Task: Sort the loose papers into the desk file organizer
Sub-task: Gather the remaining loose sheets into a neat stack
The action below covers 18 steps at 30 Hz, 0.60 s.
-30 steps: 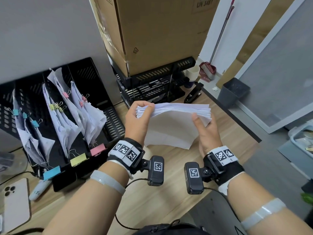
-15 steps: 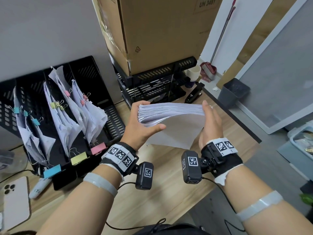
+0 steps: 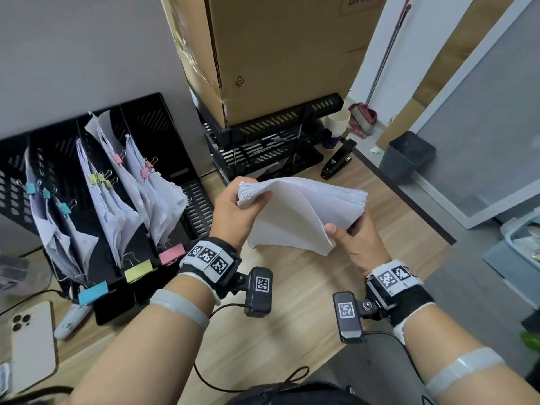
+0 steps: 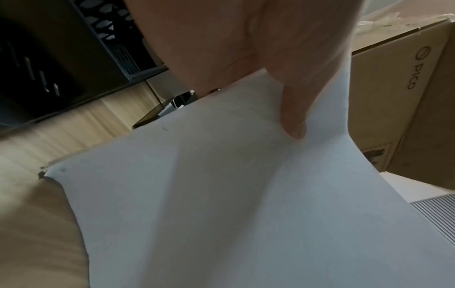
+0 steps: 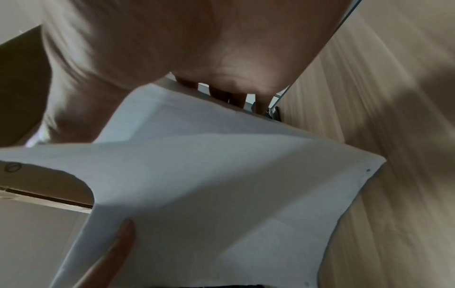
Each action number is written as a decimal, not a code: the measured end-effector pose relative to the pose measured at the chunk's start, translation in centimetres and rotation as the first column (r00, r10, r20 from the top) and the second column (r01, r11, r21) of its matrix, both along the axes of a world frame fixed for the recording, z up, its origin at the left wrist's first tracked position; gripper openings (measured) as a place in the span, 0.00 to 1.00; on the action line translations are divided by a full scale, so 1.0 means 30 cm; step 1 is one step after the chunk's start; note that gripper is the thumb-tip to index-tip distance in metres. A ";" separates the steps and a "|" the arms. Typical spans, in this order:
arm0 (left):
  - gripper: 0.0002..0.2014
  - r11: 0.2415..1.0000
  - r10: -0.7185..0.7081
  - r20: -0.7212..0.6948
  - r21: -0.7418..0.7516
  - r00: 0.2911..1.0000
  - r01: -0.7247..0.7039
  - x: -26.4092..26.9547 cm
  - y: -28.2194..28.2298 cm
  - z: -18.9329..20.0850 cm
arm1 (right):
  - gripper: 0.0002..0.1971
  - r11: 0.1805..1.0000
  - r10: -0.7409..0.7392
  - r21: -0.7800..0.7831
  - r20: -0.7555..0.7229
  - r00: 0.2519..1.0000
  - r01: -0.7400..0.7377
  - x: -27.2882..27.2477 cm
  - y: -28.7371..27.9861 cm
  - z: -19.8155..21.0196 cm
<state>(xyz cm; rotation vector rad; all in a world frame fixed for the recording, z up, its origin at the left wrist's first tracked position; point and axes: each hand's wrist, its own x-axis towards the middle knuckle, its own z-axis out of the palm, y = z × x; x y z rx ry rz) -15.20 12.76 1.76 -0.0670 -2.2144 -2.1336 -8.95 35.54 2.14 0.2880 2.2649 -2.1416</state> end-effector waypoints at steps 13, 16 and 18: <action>0.06 0.997 0.077 0.040 -0.012 0.996 -0.076 -0.032 0.049 0.015 | 0.52 0.990 0.115 0.075 0.109 0.987 -0.123 0.037 0.017 -0.067; 0.08 1.000 0.025 0.059 0.006 0.998 -0.025 -0.026 0.045 0.021 | 0.34 0.982 -0.054 0.188 0.116 0.992 0.031 0.005 0.007 -0.056; 0.11 1.000 -0.019 0.088 0.008 0.996 0.018 -0.014 0.025 0.004 | 0.21 0.970 -0.176 0.197 0.142 0.974 0.146 -0.020 0.002 -0.047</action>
